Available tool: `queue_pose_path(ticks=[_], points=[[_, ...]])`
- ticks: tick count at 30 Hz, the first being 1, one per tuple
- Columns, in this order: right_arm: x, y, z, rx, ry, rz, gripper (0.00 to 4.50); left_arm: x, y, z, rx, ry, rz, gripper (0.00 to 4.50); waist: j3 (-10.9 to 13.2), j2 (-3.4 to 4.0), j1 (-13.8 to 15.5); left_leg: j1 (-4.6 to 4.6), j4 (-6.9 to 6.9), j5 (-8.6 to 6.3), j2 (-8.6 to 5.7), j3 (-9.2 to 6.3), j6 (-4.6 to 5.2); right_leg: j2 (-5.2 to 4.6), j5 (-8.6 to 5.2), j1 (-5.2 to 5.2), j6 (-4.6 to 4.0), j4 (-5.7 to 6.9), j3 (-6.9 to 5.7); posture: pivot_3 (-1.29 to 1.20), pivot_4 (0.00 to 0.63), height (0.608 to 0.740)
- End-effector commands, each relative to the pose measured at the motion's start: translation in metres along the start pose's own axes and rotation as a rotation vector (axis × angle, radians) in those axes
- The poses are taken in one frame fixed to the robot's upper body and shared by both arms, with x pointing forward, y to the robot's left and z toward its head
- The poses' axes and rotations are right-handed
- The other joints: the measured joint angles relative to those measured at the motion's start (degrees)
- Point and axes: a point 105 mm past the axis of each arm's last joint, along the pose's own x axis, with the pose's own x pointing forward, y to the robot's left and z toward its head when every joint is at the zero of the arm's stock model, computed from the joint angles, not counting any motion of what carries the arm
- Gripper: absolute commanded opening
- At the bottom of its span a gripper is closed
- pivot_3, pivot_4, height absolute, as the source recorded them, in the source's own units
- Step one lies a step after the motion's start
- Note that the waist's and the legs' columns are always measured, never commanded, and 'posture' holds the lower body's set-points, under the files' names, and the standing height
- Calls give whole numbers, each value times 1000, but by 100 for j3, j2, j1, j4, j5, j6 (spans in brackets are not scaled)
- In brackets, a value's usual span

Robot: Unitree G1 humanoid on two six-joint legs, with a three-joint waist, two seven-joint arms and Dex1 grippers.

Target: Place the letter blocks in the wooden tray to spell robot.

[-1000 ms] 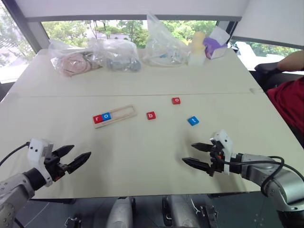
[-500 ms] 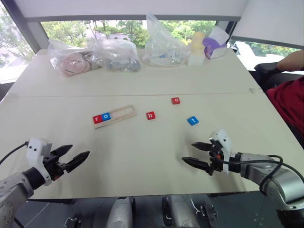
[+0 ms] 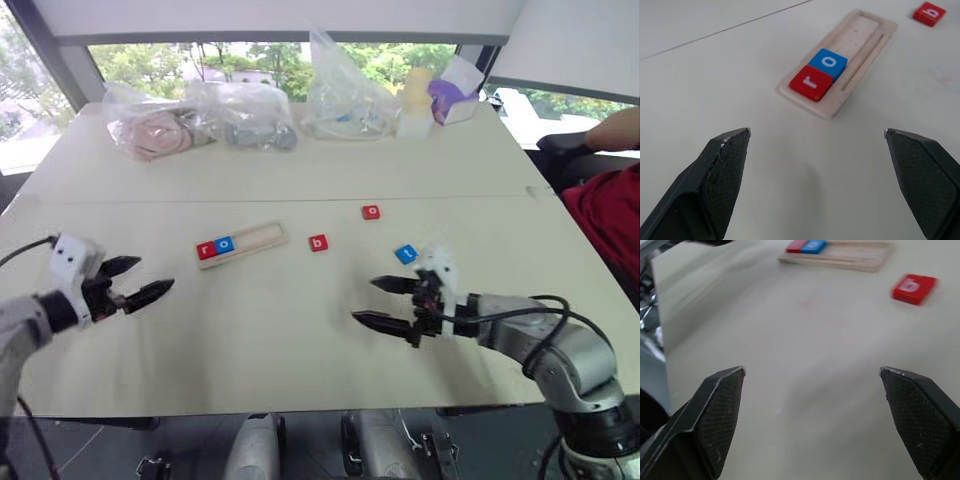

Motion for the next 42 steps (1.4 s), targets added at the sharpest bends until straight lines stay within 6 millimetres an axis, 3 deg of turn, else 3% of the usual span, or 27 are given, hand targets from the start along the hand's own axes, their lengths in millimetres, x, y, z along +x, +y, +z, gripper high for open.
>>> queue_pose_path(ticks=[1,5,9,20,28,31,36,42], points=[[23,14,12,-65,-37,41,4444,21,2,5,98,46,-121,4500,-1,-3,-7,-4,0,0,0,-1,0,2,7,-3,13,0,-2,0,150,740],[38,18,14,-81,-64,34,4444,41,3,-1,147,98,-209,4500,-1,-3,-38,-4,-5,-3,1,13,4,1,11,-8,21,1,3,0,150,740],[36,15,8,-103,-51,19,4444,61,7,1,163,83,-216,4500,-2,-7,-12,-6,-2,-3,1,12,5,5,11,-9,24,4,1,0,150,740],[21,7,12,-101,-69,-36,4444,85,3,-10,258,144,-276,4500,-4,-11,-10,-6,5,-3,1,10,5,5,19,-7,36,9,1,0,150,740],[18,5,12,-98,-72,-60,4444,89,-10,-27,295,258,-400,4500,-10,-11,-7,-2,11,-3,-2,9,5,4,21,2,42,9,2,0,150,740],[17,3,13,-97,-79,-79,4500,89,-14,-32,282,267,-428,3208,-20,-9,-5,0,11,-2,-2,9,5,4,21,3,42,9,1,0,150,740],[13,1,13,-94,-87,-100,4500,93,-15,-22,216,196,-417,3114,-31,-8,0,0,11,-3,-2,8,5,3,21,5,43,9,1,0,150,740],[-2,-15,17,-70,-118,-184,4500,85,-29,-3,326,139,-523,3114,-32,-8,-9,-1,11,-2,-2,8,5,1,22,5,44,10,2,0,150,740]])
